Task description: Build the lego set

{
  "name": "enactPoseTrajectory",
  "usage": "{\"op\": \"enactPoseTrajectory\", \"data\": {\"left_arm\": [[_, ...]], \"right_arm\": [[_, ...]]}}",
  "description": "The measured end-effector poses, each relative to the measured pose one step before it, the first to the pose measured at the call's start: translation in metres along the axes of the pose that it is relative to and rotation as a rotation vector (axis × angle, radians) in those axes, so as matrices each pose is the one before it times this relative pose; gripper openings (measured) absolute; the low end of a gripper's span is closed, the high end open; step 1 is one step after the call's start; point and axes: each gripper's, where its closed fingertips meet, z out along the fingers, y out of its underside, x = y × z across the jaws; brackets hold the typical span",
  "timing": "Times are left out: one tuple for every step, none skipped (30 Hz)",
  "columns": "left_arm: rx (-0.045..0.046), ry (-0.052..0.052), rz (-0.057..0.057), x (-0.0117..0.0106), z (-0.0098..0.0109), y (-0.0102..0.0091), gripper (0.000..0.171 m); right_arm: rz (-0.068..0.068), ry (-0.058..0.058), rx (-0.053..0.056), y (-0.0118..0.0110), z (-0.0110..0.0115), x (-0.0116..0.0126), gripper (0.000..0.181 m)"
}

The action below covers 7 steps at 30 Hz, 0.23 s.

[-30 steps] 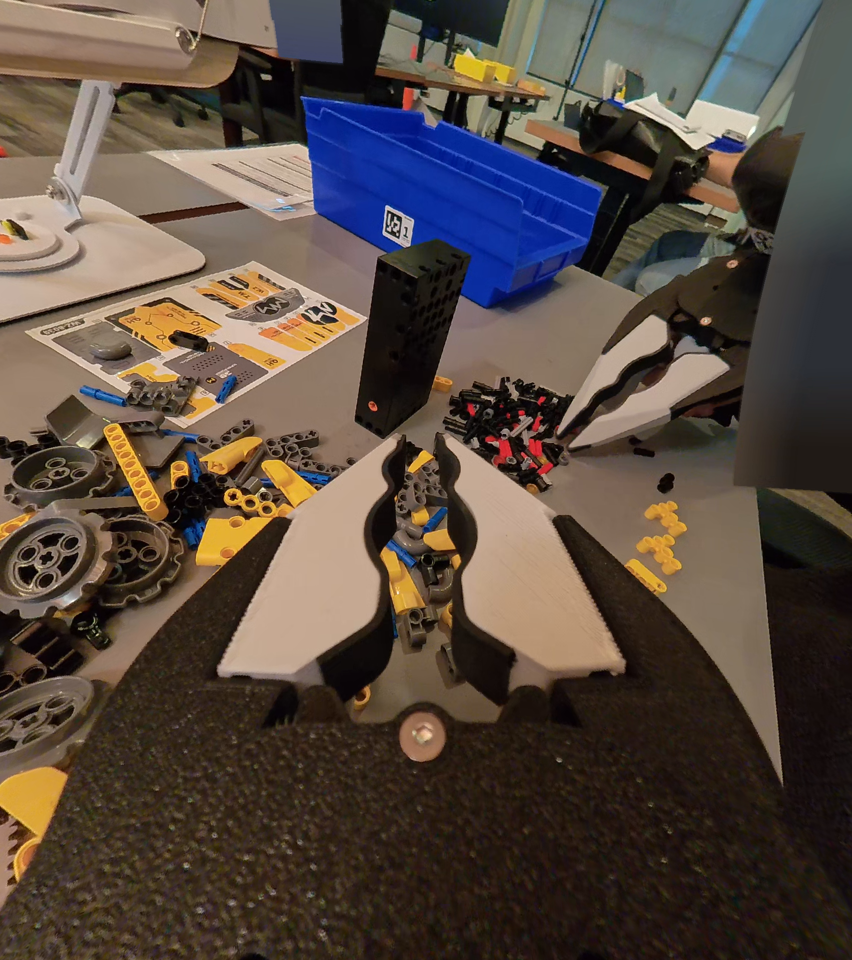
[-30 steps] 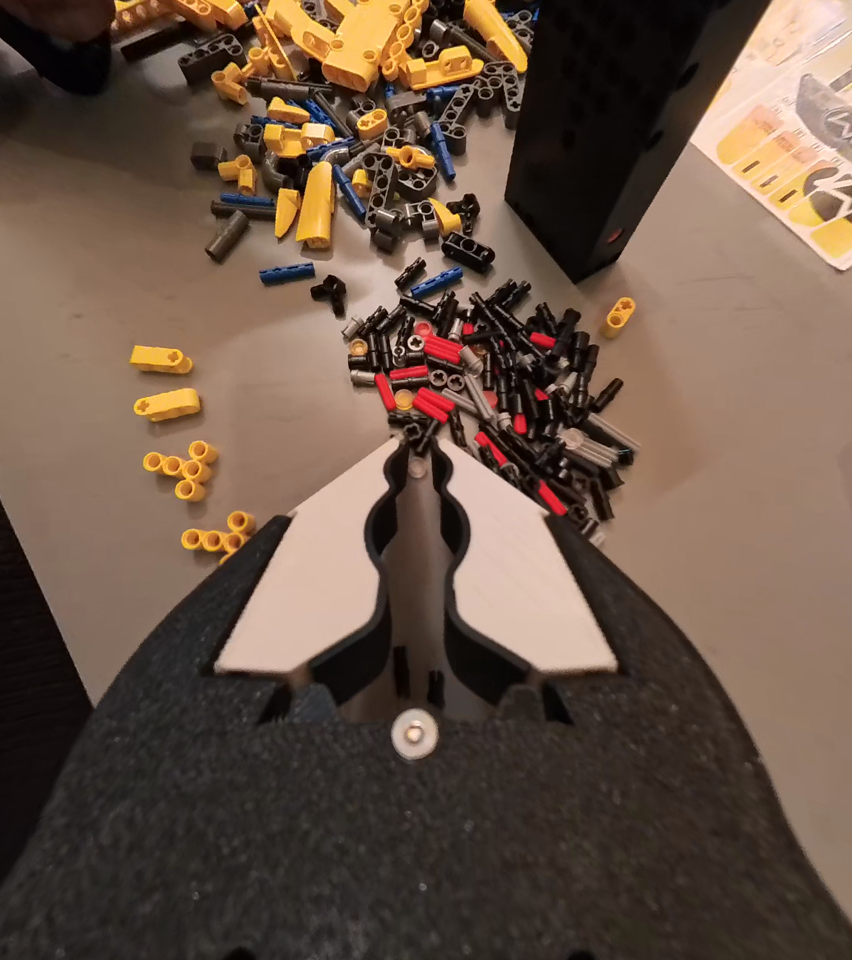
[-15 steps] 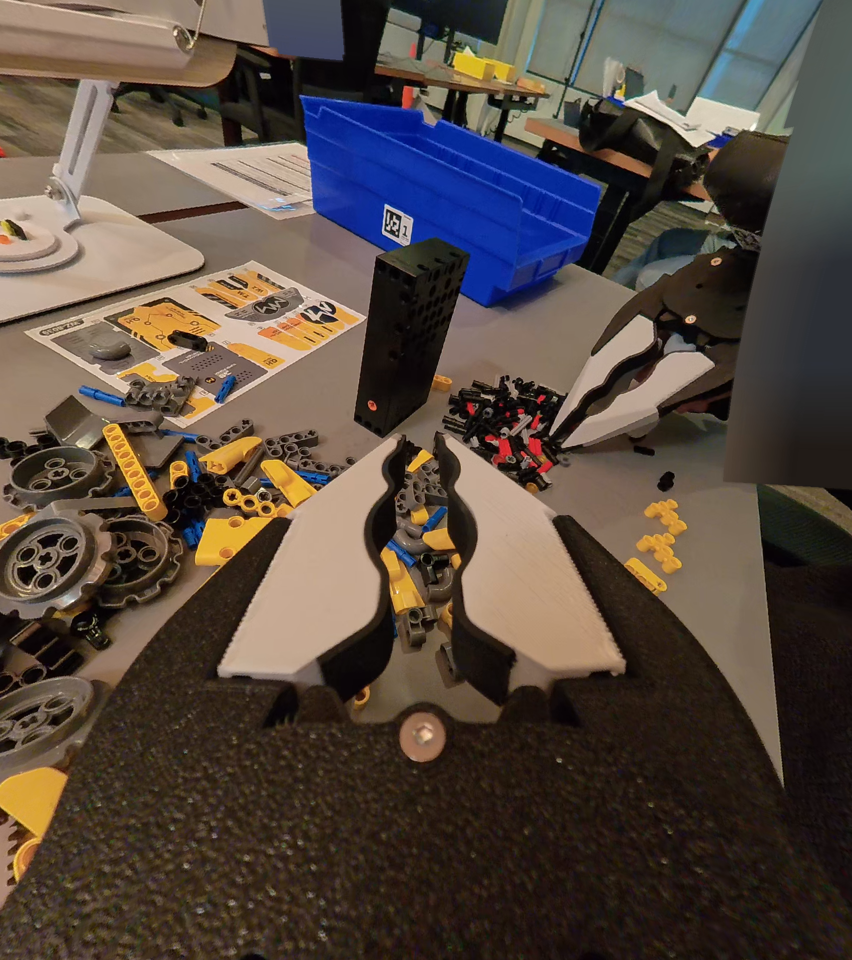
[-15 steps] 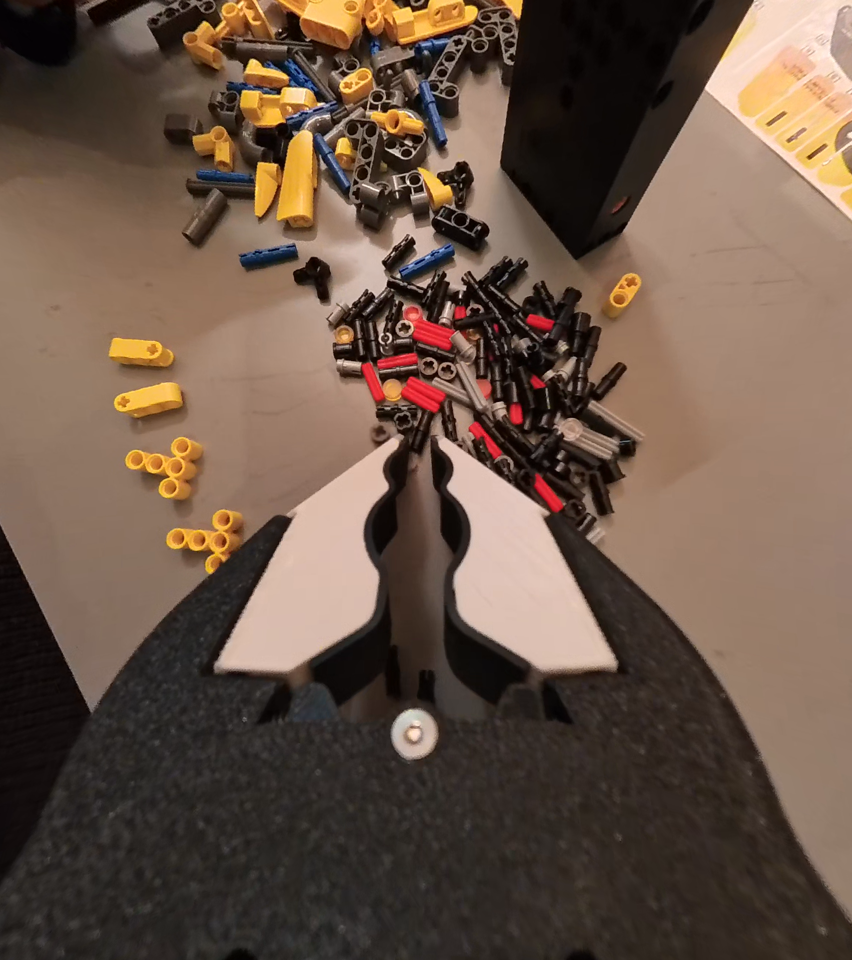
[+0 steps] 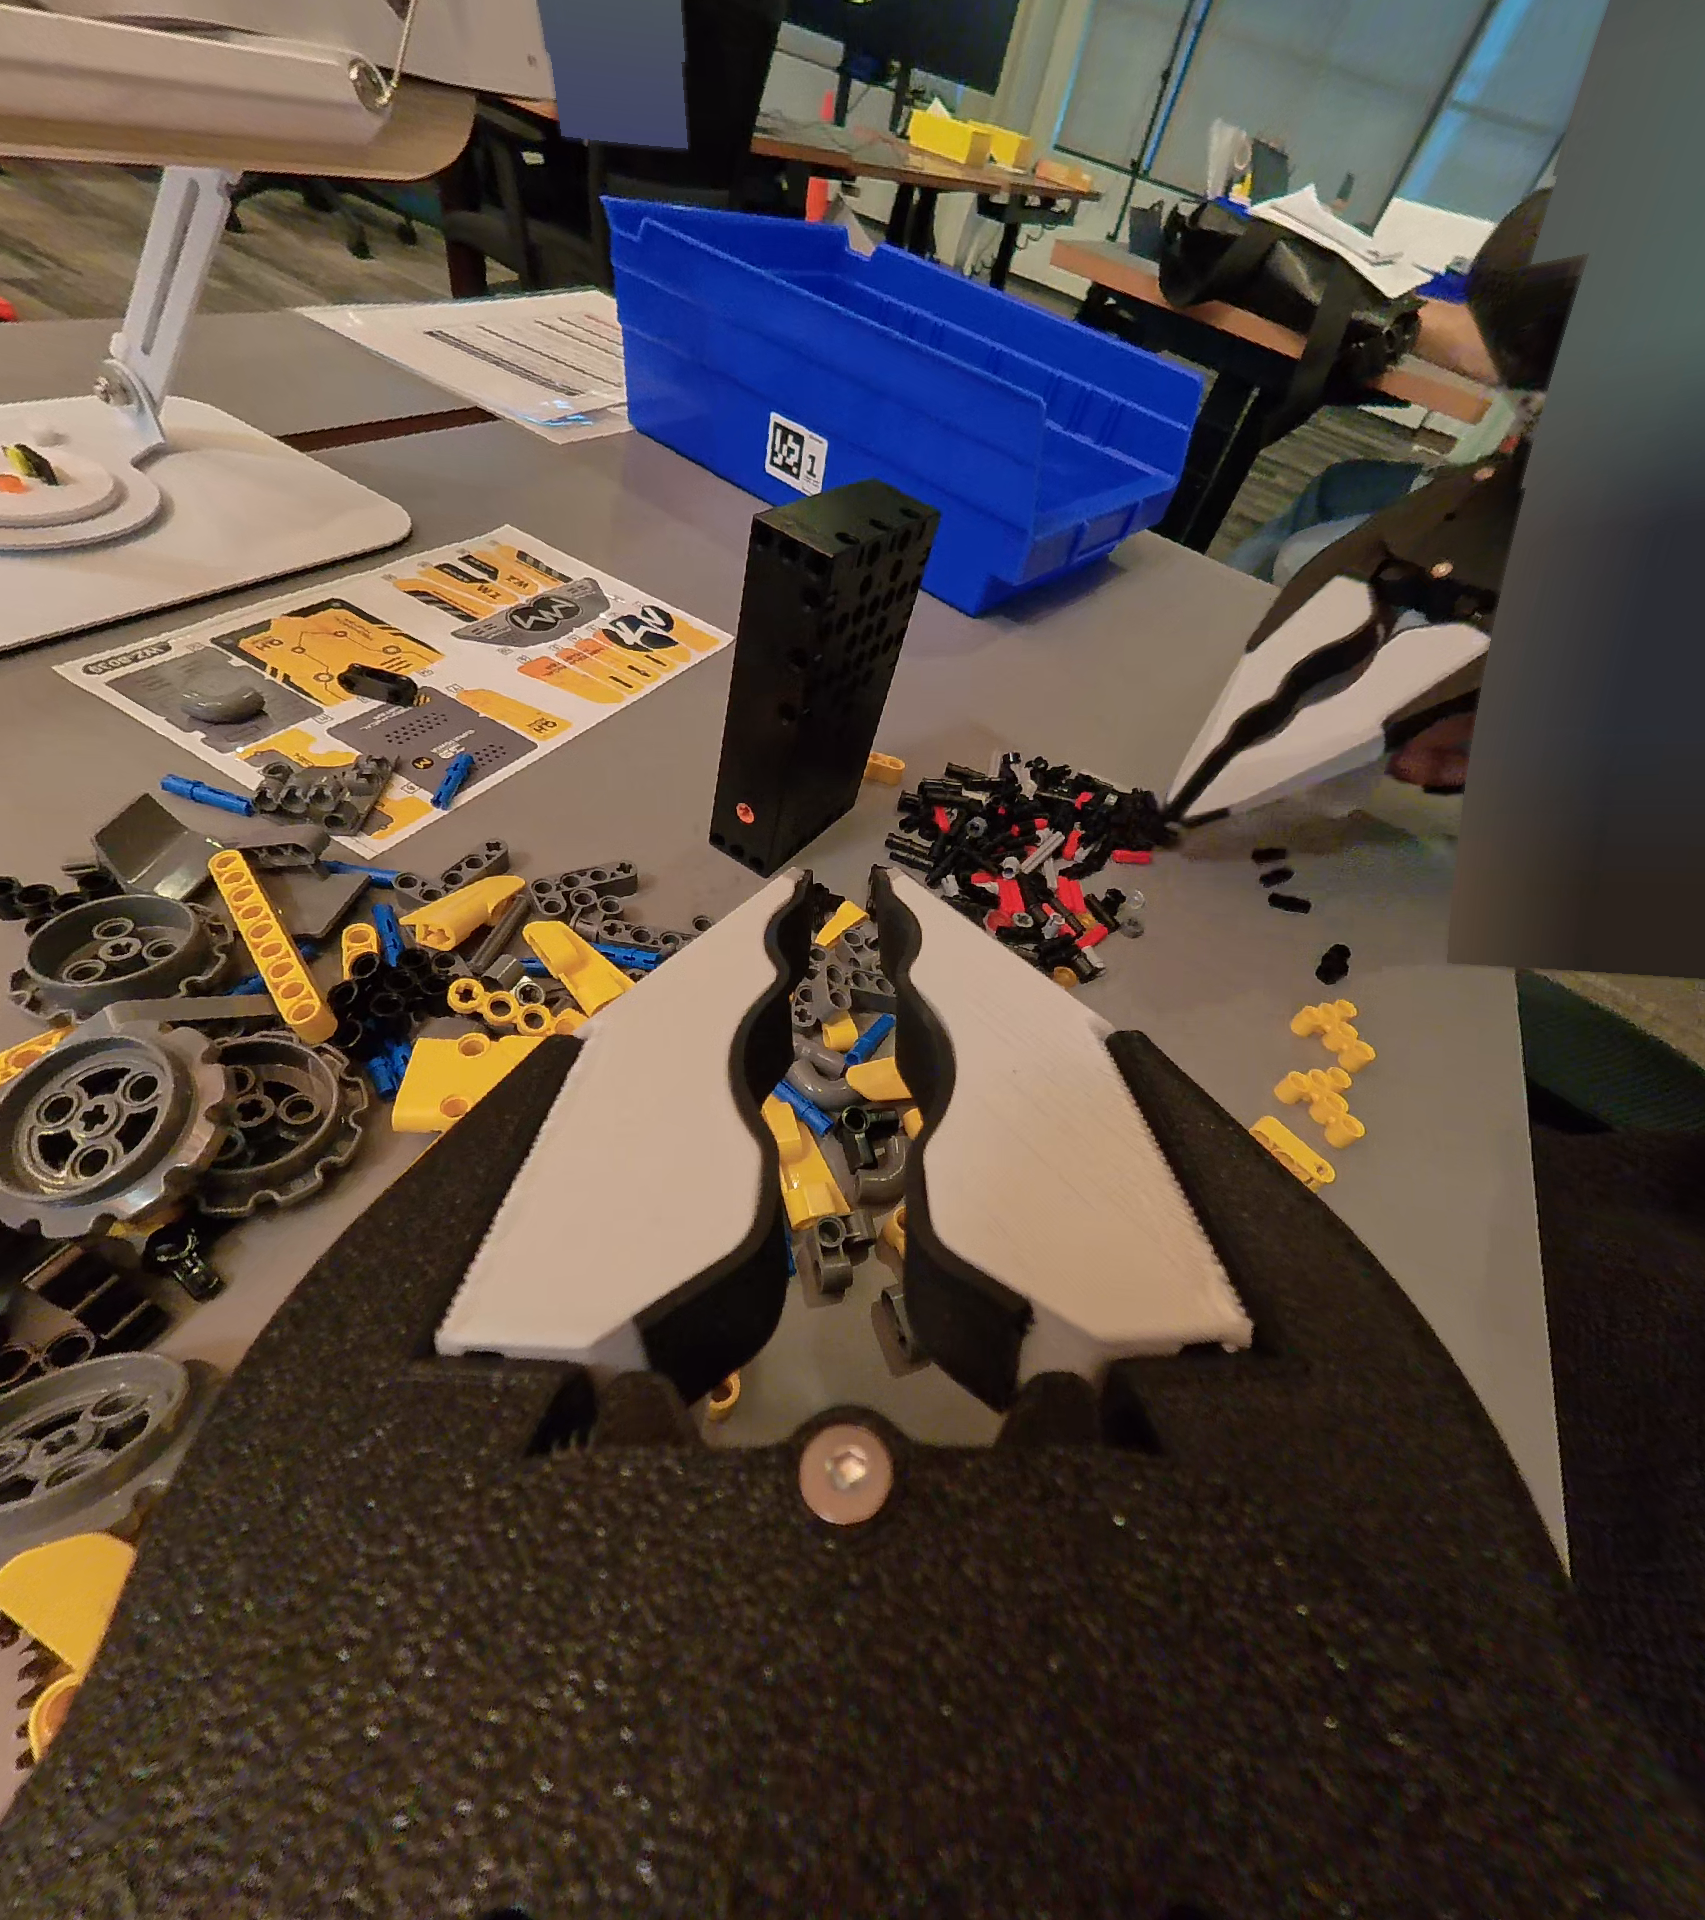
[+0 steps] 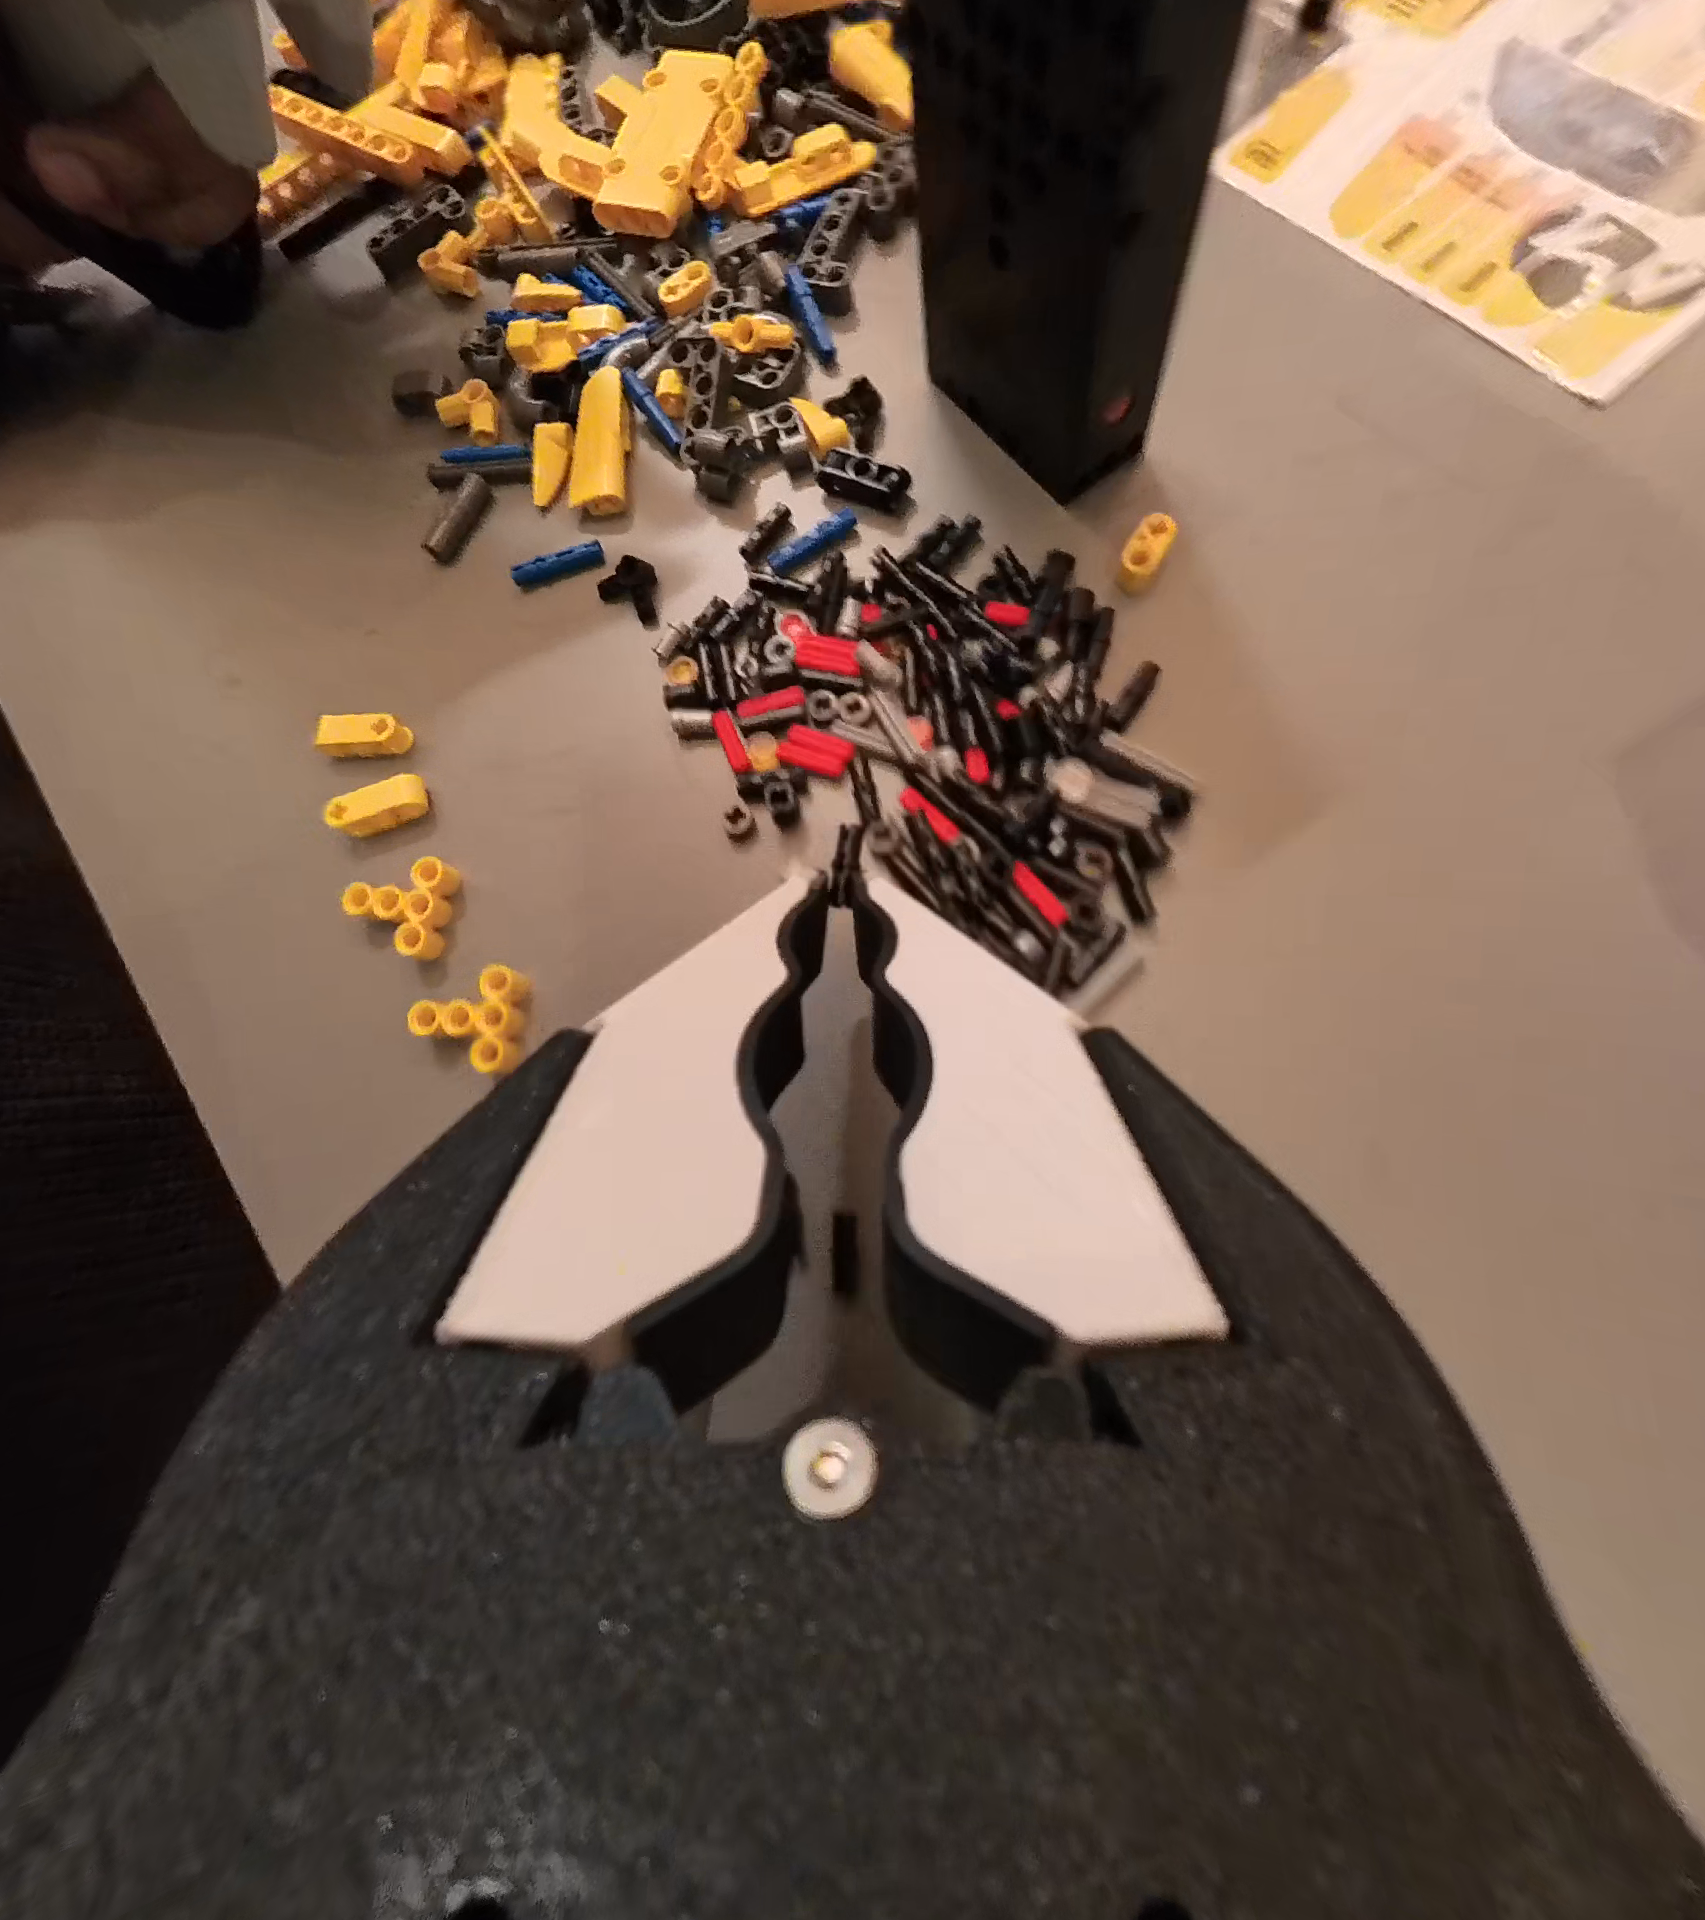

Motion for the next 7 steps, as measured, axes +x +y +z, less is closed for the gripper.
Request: {"op": "enactPoseTrajectory", "data": {"left_arm": [[-0.00027, 0.0000, 0.0004, -0.00003, -0.00002, 0.00004, 0.011], [-0.00130, 0.0002, 0.0003, 0.00011, 0.00010, 0.00016, 0.011], [-0.00209, 0.0006, 0.0002, 0.00016, 0.00017, 0.00033, 0.011], [-0.00129, -0.0002, 0.0002, -0.00004, 0.00020, 0.00011, 0.011], [-0.00101, 0.0000, 0.0002, 0.00010, 0.00012, 0.00011, 0.011], [-0.00094, -0.0002, -0.0003, -0.00012, 0.00015, 0.00015, 0.011], [-0.00090, 0.0001, -0.0007, -0.00005, 0.00006, 0.00017, 0.011]], "right_arm": [[0.0186, 0.0062, -0.0051, 0.00499, -0.00737, 0.00386, 0.004], [0.0163, 0.0089, -0.0105, 0.00619, -0.00740, 0.00411, 0.004], [0.0120, 0.0124, -0.0158, 0.00704, -0.00697, 0.00401, 0.005], [0.0069, 0.0140, -0.0186, 0.00724, -0.00609, 0.00340, 0.005], [0.0024, 0.0106, -0.0201, 0.00715, -0.00494, 0.00232, 0.005], [-0.0018, 0.0043, -0.0214, 0.00698, -0.00352, 0.00077, 0.005], [-0.0050, 0.0005, -0.0222, 0.00683, -0.00208, 0.00004, 0.005]]}}
